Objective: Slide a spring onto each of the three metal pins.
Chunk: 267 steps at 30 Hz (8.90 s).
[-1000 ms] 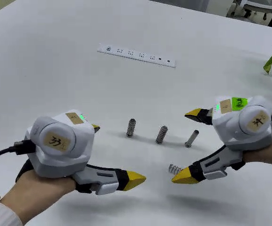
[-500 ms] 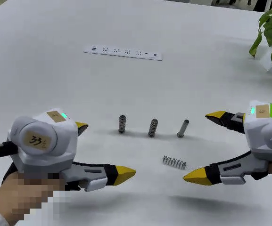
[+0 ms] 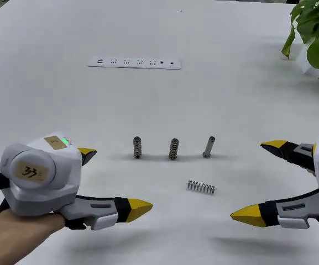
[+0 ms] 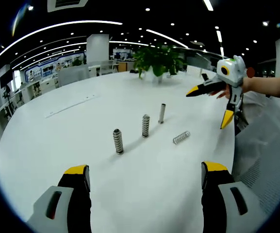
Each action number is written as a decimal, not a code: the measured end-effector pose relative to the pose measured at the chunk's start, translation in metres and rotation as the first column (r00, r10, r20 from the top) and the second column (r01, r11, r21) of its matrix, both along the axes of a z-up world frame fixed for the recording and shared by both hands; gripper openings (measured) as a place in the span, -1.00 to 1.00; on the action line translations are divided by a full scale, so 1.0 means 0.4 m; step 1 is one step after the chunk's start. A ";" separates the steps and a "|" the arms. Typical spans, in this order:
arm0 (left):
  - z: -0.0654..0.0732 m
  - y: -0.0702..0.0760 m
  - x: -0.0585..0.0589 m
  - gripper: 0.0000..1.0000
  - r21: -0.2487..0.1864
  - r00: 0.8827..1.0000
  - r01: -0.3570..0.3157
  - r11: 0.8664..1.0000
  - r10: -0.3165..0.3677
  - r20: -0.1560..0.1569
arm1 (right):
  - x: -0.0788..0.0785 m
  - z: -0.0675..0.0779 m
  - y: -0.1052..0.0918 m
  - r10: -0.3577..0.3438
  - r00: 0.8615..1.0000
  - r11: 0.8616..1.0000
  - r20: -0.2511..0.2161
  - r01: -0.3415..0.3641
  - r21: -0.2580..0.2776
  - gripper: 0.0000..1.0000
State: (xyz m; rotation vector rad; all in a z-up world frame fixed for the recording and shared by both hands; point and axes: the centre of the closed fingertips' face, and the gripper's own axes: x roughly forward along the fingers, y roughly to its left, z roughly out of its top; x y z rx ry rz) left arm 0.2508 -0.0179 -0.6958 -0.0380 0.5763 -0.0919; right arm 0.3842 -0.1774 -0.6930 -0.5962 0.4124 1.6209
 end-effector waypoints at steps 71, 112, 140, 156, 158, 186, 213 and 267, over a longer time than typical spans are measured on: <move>-0.147 -0.249 0.249 -0.64 0.090 0.702 0.681 0.727 -0.613 -0.362 | -0.034 -0.050 -0.089 -0.130 0.984 0.991 -0.121 0.132 0.008 0.93; -0.093 -0.249 0.195 -0.80 0.070 0.848 0.516 0.854 -0.497 -0.183 | -0.063 -0.044 -0.078 -0.105 0.987 0.994 -0.123 0.105 -0.008 0.90; -0.028 -0.196 0.053 -0.80 0.087 0.901 0.434 0.897 -0.430 -0.062 | -0.181 0.021 0.065 0.136 0.971 0.990 -0.196 -0.137 0.009 0.48; -0.011 -0.241 0.030 -0.80 0.076 0.880 0.474 0.877 -0.473 -0.040 | -0.248 0.015 0.114 0.247 0.927 0.962 -0.283 -0.270 -0.044 -0.26; -0.007 -0.245 0.030 -0.80 0.073 0.880 0.475 0.877 -0.473 -0.032 | -0.251 0.014 0.116 0.251 0.924 0.961 -0.290 -0.274 -0.044 -0.33; -0.012 -0.276 0.033 -0.80 0.069 0.854 0.521 0.851 -0.519 -0.043 | -0.287 0.038 0.107 0.323 0.909 0.930 -0.265 -0.357 -0.089 -0.77; -0.012 -0.306 0.045 -0.81 0.041 0.850 0.527 0.849 -0.526 -0.026 | -0.317 0.072 0.115 0.450 0.886 0.873 -0.112 -0.462 -0.156 -0.59; 0.011 -0.243 0.045 -0.49 0.000 0.937 0.345 0.939 -0.344 0.068 | -0.290 0.067 0.155 0.614 0.788 0.728 -0.046 -0.587 -0.354 -0.76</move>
